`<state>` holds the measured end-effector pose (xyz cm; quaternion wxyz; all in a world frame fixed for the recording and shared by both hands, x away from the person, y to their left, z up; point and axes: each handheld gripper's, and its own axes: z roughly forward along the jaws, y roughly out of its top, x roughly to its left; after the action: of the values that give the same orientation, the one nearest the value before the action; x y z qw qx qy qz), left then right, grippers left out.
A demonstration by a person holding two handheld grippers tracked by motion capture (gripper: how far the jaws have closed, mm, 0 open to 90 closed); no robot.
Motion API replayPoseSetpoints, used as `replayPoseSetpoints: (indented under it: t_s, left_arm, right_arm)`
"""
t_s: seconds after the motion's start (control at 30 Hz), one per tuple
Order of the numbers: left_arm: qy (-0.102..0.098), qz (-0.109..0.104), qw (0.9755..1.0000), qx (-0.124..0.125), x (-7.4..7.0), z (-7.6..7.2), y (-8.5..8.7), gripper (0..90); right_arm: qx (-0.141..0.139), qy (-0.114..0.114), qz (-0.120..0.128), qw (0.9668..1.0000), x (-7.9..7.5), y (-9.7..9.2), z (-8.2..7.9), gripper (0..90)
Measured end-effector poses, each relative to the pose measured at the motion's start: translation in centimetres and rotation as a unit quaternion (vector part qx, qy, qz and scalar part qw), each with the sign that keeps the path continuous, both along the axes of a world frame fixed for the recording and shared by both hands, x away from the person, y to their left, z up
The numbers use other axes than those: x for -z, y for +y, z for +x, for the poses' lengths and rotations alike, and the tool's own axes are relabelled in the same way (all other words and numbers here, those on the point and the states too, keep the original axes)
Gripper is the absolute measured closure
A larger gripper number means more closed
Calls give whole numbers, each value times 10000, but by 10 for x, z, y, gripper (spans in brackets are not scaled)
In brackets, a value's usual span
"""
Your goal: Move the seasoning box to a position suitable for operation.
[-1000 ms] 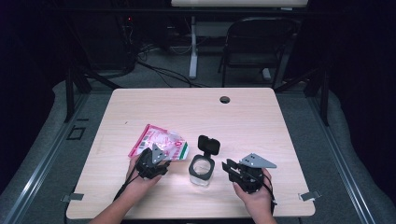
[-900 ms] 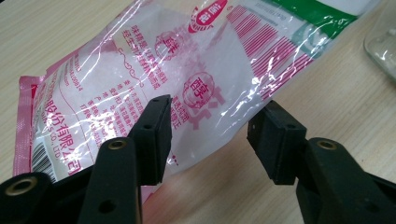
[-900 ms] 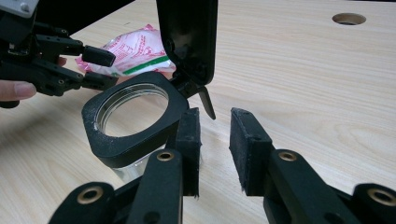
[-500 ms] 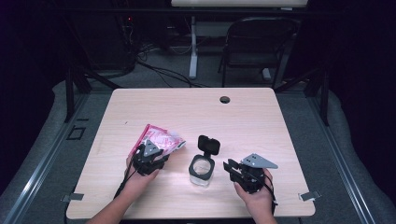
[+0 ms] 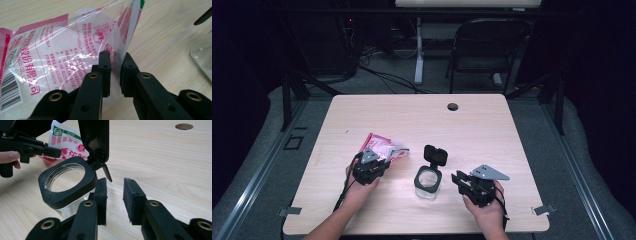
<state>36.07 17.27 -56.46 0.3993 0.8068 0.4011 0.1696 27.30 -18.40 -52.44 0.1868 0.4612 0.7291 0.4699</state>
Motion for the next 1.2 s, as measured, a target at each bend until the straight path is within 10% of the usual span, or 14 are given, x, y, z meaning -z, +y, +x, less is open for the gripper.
replayPoseSetpoints:
  t_s: [0.73, 1.2]
  left_arm:
    - [139, -481, 9987, -120, -14, 1, 17, 900]
    - [-230, -393, 9987, -246, -52, 2, 33, 900]
  right_arm:
    - [66, 46, 14, 10000, 2, -4, 0, 733]
    - [39, 31, 64, 10000, 2, -5, 3, 733]
